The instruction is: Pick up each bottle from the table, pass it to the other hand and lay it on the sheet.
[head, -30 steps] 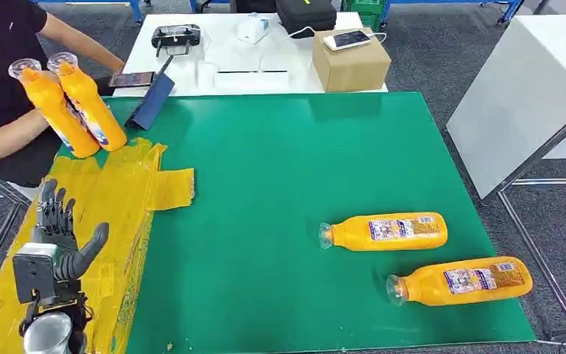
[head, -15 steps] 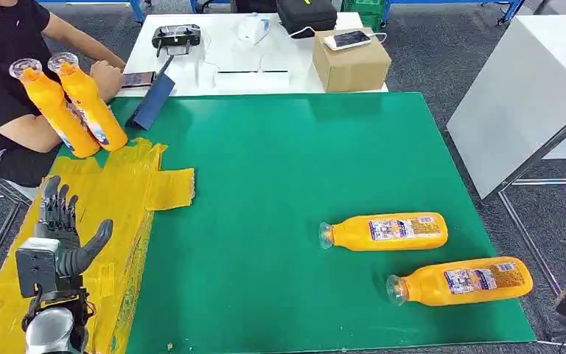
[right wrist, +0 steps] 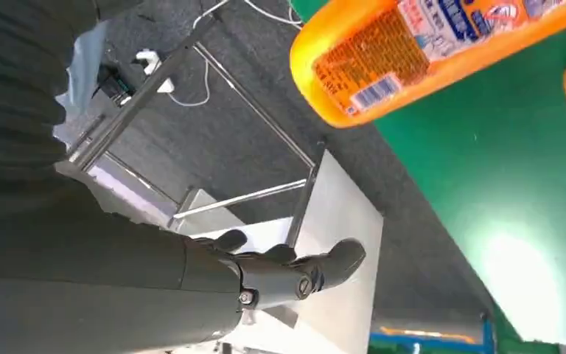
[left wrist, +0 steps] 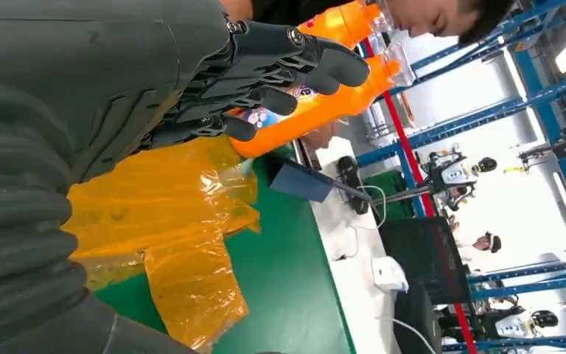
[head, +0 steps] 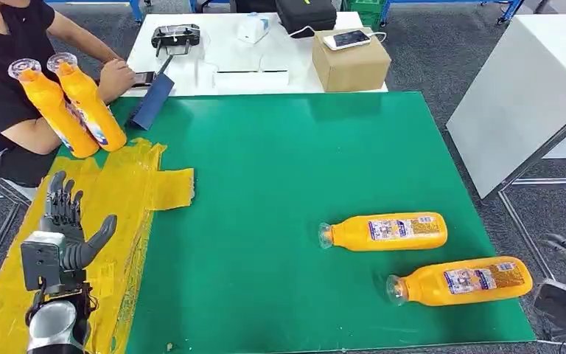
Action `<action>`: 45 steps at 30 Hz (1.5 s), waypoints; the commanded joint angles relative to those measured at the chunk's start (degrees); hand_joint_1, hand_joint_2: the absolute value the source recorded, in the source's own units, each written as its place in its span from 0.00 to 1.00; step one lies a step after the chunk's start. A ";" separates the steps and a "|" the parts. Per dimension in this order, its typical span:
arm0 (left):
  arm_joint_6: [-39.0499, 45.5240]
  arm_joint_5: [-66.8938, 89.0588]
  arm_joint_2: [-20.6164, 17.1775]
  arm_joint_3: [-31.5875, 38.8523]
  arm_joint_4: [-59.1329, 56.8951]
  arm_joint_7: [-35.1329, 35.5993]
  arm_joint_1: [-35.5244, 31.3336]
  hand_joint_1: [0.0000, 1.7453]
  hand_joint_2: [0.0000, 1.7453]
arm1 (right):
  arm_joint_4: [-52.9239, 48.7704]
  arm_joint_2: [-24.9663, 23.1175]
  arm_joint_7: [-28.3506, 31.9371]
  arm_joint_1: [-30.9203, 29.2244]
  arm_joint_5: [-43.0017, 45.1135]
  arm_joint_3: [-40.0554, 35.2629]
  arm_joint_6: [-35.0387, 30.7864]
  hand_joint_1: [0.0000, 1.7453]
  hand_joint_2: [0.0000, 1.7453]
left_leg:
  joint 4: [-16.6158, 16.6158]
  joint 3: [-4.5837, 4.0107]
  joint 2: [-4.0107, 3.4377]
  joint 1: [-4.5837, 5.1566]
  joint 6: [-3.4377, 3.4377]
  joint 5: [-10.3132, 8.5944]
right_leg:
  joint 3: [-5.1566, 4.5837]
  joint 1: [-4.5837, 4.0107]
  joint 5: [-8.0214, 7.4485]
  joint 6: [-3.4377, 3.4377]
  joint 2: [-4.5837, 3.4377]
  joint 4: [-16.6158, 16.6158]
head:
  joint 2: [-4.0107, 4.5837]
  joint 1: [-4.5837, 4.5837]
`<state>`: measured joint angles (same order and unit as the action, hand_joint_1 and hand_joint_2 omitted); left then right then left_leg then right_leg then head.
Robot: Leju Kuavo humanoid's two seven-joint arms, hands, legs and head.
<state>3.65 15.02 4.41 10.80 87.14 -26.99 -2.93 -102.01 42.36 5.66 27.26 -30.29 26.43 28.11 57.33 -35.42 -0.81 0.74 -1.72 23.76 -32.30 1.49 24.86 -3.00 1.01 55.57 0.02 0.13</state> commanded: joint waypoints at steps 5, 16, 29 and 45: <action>-0.54 -0.36 -1.77 -2.98 -6.51 0.81 -5.05 0.00 1.00 | 21.03 2.79 -1.58 -17.32 -1.78 -27.19 -6.92 0.00 1.00 | -0.08 0.28 -0.08 -0.23 0.16 0.00 | 0.32 -0.22 -0.16 0.17 -0.23 -0.27 | 0.00 0.00; -0.49 -0.33 -1.79 -2.96 -6.47 0.87 -4.98 0.00 1.00 | 20.78 3.17 -1.54 -16.93 -1.59 -27.22 -7.24 0.00 1.00 | -0.03 0.21 0.08 -0.12 0.10 -0.02 | 0.28 -0.12 -0.08 0.08 -0.05 -0.15 | 0.00 0.00; -0.50 -0.01 -1.86 -4.39 -7.38 1.82 -6.41 0.00 1.00 | 35.23 -1.66 -2.13 -33.18 -6.49 -45.23 -10.08 0.00 1.00 | -0.05 0.15 -0.06 -0.15 0.01 -0.11 | 0.20 -0.15 -0.21 0.00 -0.13 -0.19 | 0.00 0.02; 0.07 -0.06 -1.50 -6.46 -8.69 2.63 -8.07 0.00 1.00 | 58.78 -16.97 -1.31 -39.01 -20.66 -56.72 -19.42 0.00 1.00 | -0.17 1.83 -1.48 -1.68 0.68 0.74 | 1.53 -1.60 0.11 0.75 -1.43 -1.59 | 0.00 0.11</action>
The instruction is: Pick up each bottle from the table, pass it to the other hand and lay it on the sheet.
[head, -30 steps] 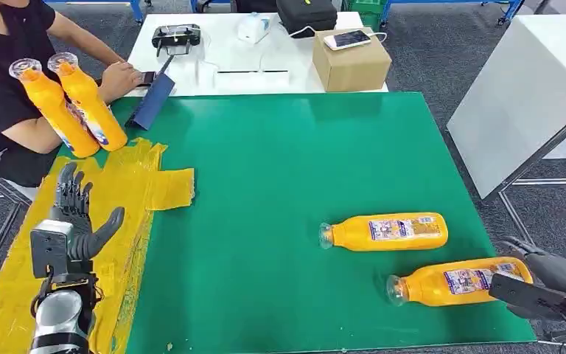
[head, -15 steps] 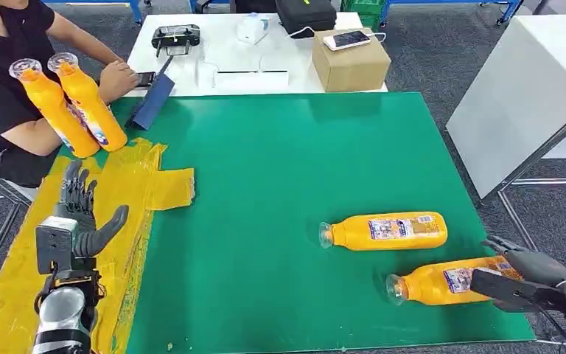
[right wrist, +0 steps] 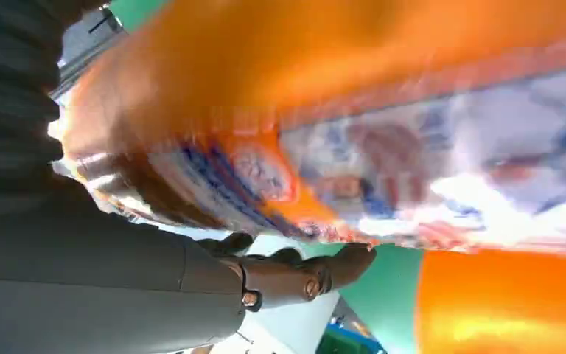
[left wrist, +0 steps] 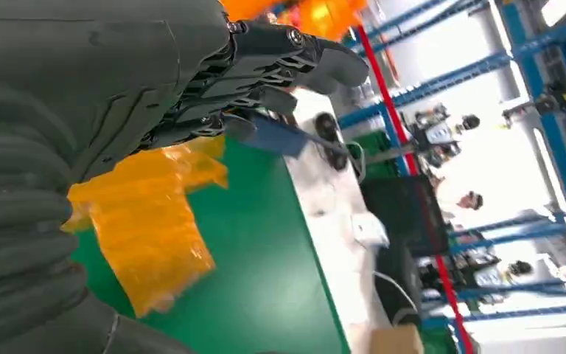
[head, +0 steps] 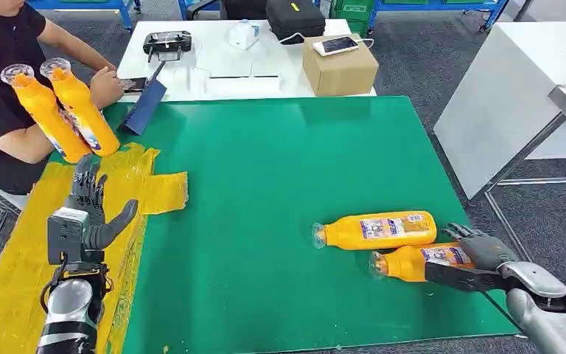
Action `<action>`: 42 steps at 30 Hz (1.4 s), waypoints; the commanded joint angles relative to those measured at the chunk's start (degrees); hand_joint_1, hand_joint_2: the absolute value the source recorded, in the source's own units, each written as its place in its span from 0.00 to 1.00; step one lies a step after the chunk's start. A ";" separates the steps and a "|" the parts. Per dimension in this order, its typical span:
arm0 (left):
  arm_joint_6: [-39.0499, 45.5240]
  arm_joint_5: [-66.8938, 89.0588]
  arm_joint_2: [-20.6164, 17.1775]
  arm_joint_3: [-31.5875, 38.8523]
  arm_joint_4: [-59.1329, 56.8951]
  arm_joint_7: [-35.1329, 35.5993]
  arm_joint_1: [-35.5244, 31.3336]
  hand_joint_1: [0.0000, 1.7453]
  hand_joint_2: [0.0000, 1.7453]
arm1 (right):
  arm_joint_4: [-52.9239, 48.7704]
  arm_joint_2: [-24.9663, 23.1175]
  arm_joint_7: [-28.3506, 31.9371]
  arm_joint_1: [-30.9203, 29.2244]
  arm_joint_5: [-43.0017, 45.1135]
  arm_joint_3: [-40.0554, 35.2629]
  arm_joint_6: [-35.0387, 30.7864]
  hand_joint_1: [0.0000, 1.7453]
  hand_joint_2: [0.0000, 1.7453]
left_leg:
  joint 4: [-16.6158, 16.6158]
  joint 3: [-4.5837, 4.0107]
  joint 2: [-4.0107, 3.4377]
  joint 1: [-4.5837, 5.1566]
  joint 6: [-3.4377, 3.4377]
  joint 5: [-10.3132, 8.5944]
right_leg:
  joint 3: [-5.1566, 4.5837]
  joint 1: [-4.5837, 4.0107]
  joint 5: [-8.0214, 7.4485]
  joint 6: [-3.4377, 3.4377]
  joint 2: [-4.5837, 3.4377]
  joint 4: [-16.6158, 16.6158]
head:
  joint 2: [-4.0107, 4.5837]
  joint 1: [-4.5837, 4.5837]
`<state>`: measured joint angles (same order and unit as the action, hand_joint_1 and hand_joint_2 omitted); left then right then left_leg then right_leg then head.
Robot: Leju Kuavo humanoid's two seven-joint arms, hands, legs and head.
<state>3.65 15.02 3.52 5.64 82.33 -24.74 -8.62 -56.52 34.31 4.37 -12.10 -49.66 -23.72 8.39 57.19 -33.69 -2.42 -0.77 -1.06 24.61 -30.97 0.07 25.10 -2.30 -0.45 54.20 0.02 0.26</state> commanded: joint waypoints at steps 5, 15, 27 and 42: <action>0.60 0.04 -0.37 -2.69 -4.63 0.81 -3.38 0.00 1.00 | 22.19 -16.03 -0.26 -0.68 -4.69 -8.87 -2.77 1.00 1.00 | -0.27 0.03 -0.10 -0.36 -0.08 -0.49 | 0.13 -0.32 -0.23 0.09 0.21 -0.59 | 0.00 -0.04; 0.07 -0.54 -0.54 -1.66 -4.52 -0.09 -1.38 0.00 1.00 | 12.37 -10.45 1.12 4.75 1.59 -7.40 0.17 1.00 1.00 | -0.09 -0.63 -1.51 -1.55 0.00 -0.18 | 0.18 -1.33 1.75 0.13 0.64 -1.08 | 0.00 -0.02; 0.17 -0.41 -0.22 2.02 4.30 -0.88 7.12 0.00 1.00 | -14.92 -11.38 5.36 12.37 16.73 -1.27 -3.66 1.00 1.00 | 0.20 1.68 -1.86 -1.33 -0.11 0.99 | 2.29 -0.94 -0.93 -0.73 0.22 -1.68 | 0.00 -0.04; -0.26 -0.36 0.08 2.22 4.66 -0.80 7.12 0.00 1.00 | -16.01 -11.19 4.19 12.98 16.55 -0.99 -2.95 1.00 1.00 | -0.04 1.28 -0.79 -0.92 0.02 1.26 | 1.86 -0.62 -0.34 -0.26 1.23 -1.19 | 0.00 -0.07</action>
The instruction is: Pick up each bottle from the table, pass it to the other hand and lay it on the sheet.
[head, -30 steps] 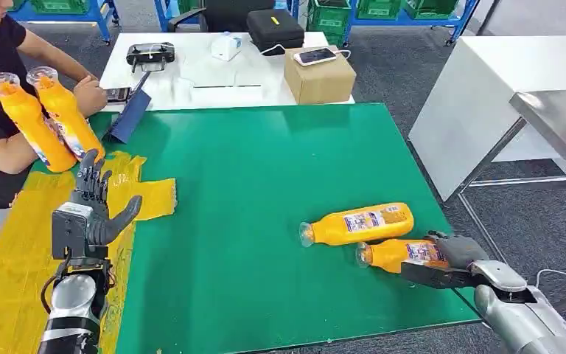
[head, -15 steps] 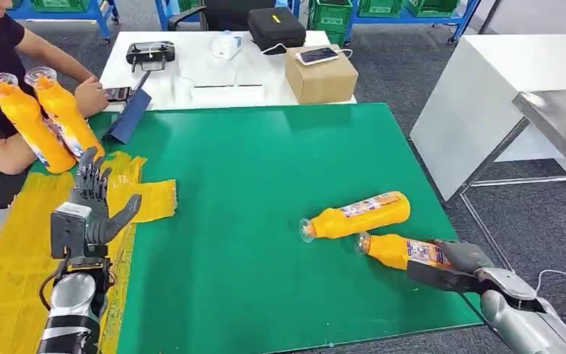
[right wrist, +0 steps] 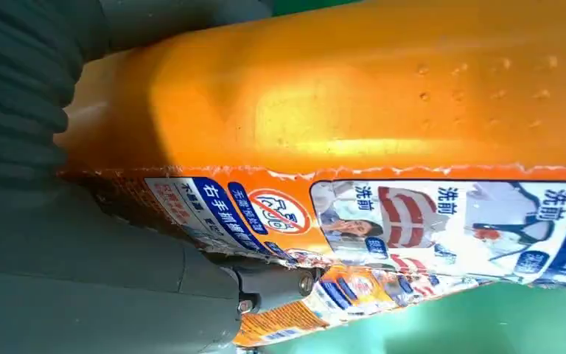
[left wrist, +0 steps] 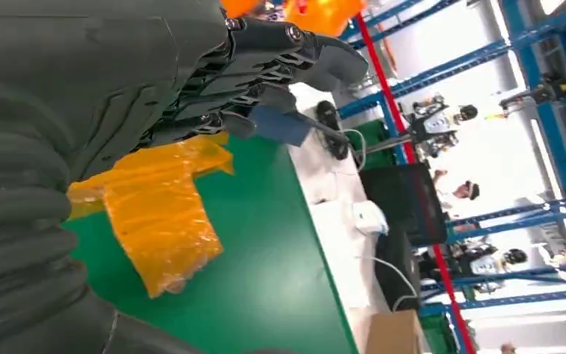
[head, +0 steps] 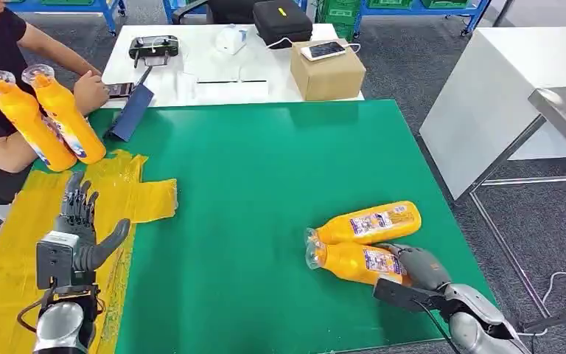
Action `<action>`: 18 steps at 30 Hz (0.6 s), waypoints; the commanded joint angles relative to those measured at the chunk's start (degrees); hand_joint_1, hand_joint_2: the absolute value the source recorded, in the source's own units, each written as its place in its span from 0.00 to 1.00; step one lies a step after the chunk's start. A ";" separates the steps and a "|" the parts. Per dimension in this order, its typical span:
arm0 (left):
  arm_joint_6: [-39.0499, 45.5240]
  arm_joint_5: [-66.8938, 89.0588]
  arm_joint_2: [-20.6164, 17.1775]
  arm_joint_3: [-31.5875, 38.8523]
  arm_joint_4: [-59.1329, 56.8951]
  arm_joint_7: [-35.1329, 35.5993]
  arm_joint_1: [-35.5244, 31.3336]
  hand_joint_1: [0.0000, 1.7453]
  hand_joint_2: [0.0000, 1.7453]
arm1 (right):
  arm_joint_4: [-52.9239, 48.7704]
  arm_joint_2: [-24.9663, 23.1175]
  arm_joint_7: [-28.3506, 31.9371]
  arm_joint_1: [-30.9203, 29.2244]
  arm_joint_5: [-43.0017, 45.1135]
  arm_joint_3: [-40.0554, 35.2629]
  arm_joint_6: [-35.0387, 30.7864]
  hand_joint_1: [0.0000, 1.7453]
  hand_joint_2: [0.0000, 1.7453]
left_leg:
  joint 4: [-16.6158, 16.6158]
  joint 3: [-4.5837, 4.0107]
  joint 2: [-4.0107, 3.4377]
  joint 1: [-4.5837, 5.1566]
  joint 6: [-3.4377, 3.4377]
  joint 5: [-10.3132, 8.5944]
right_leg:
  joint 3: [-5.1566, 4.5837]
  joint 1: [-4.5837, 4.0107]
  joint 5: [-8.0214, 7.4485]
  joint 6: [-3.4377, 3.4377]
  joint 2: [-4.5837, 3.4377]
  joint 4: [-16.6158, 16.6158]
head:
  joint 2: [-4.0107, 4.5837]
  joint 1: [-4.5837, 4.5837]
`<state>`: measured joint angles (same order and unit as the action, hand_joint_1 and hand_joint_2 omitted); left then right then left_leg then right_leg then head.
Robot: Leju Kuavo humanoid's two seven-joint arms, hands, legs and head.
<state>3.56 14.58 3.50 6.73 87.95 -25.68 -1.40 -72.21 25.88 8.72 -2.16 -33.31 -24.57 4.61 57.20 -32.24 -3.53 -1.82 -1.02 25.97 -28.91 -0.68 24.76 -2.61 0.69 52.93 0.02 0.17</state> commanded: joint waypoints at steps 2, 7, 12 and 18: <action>-0.07 0.51 0.62 1.90 0.44 0.21 1.16 0.00 1.00 | -5.88 -5.25 6.57 4.39 3.50 2.84 -1.21 1.00 1.00 | -0.11 -0.42 0.62 0.47 -0.03 -0.20 | -0.54 0.46 0.07 0.02 0.17 0.30 | 0.00 0.02; -0.59 1.15 1.94 3.86 3.46 0.44 3.62 0.00 1.00 | -22.72 -7.13 7.74 3.18 10.04 4.87 4.68 1.00 1.00 | 0.05 -0.58 0.05 0.50 -0.14 -0.10 | -0.12 0.45 0.04 -0.04 -0.07 0.47 | 0.00 0.04; -4.15 -0.85 2.11 3.36 3.41 1.97 3.56 0.00 1.00 | -19.43 -9.33 6.46 -2.89 10.22 2.62 6.11 1.00 1.00 | 0.05 -1.27 0.34 1.19 -0.31 -0.34 | -1.15 1.07 0.02 -0.07 0.19 1.18 | 0.00 -0.04; -15.32 -13.81 2.32 -3.53 5.27 5.58 6.03 0.00 1.00 | -8.69 -19.29 4.82 -11.66 10.94 -2.26 2.62 1.00 1.00 | 0.00 -1.38 0.33 1.18 -0.27 -0.51 | -1.27 1.08 -0.05 -0.07 0.19 1.19 | 0.00 0.00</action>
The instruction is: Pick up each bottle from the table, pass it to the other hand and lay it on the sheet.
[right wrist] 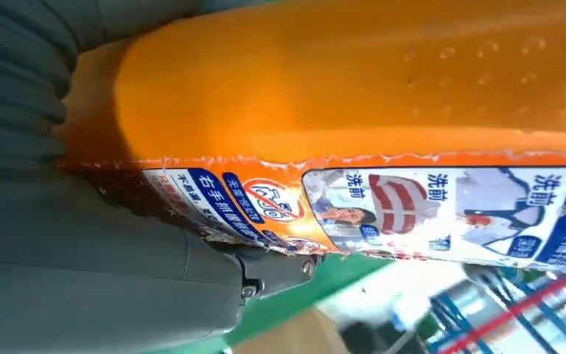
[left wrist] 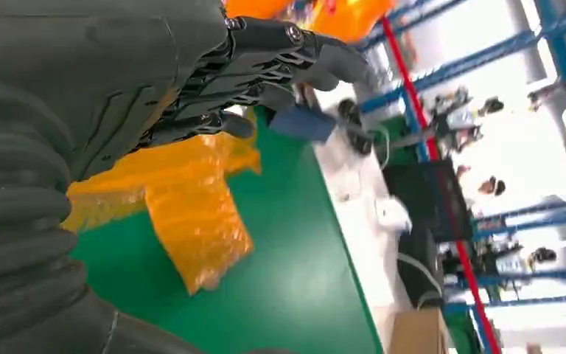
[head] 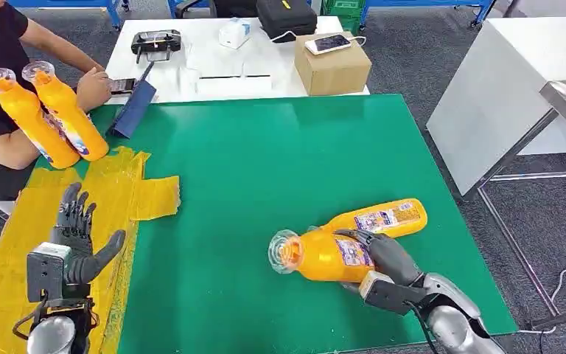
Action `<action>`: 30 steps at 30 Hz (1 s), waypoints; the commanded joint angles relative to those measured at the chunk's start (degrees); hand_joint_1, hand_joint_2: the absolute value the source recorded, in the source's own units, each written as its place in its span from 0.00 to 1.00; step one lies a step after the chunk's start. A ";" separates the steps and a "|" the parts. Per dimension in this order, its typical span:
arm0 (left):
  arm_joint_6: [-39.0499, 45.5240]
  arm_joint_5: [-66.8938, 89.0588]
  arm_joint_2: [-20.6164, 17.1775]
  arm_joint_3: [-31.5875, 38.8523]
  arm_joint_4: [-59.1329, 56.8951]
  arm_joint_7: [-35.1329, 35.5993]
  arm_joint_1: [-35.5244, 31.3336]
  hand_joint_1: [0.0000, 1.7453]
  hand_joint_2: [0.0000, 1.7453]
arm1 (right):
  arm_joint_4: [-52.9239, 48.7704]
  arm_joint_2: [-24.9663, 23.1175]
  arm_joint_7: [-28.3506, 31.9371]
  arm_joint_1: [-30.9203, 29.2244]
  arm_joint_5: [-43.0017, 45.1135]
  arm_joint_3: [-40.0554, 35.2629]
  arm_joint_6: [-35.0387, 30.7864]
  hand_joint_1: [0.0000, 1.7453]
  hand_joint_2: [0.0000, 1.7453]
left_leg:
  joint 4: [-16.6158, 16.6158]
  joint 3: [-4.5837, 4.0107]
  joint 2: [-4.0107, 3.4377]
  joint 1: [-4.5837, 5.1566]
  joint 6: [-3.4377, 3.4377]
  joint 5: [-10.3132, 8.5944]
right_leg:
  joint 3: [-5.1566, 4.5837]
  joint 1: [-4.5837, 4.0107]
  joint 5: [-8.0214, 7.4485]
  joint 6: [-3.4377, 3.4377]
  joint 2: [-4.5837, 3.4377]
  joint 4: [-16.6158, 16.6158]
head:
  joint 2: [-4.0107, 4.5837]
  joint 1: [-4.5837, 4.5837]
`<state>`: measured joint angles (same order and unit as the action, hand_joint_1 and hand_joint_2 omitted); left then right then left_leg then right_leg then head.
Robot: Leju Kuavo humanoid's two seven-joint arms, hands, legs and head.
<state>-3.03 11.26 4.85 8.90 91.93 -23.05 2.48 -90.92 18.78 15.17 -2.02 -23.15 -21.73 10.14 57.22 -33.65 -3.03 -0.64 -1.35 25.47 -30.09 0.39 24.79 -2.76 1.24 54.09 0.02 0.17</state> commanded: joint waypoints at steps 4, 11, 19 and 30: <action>-8.86 -11.54 1.30 -9.68 2.63 3.21 2.19 0.00 1.00 | 12.54 -15.99 -2.86 -14.68 0.86 -6.66 -5.24 1.00 1.00 | -0.01 -0.03 0.05 0.09 0.10 -0.13 | -0.24 0.11 -0.02 0.14 -0.26 0.21 | 0.00 0.00; -12.04 -14.69 1.60 -17.79 -0.04 3.99 -0.32 0.00 1.00 | 28.22 -24.44 -5.22 -22.26 1.03 -6.51 -8.23 1.00 1.00 | -0.01 -0.07 0.19 0.06 0.12 -0.22 | -0.28 0.09 -0.05 0.11 -0.14 0.27 | 0.00 0.00; -9.22 -10.33 2.76 -22.27 -1.21 -0.19 -3.70 0.00 1.00 | 42.22 -33.18 -4.83 -30.47 -1.34 -12.39 -8.81 1.00 1.00 | 0.03 -0.22 0.19 0.10 0.19 -0.29 | -0.50 0.13 -0.03 0.13 -0.15 0.46 | 0.00 -0.02; -4.96 -3.47 3.45 -21.14 0.20 -2.49 -3.08 0.00 1.00 | 43.39 -35.91 -5.90 -32.16 -2.96 -22.17 -6.86 1.00 1.00 | 0.05 -0.46 0.37 0.09 0.29 -0.37 | -0.81 0.11 0.03 0.12 0.06 0.68 | 0.00 0.00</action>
<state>-9.27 5.40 8.42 -11.80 93.92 -25.24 0.52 -53.53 -16.04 9.22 -29.78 -25.09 -35.54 2.16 57.26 -34.18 -2.81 -0.59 -1.10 25.10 -30.93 0.44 24.80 -2.72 1.42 54.70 0.02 0.18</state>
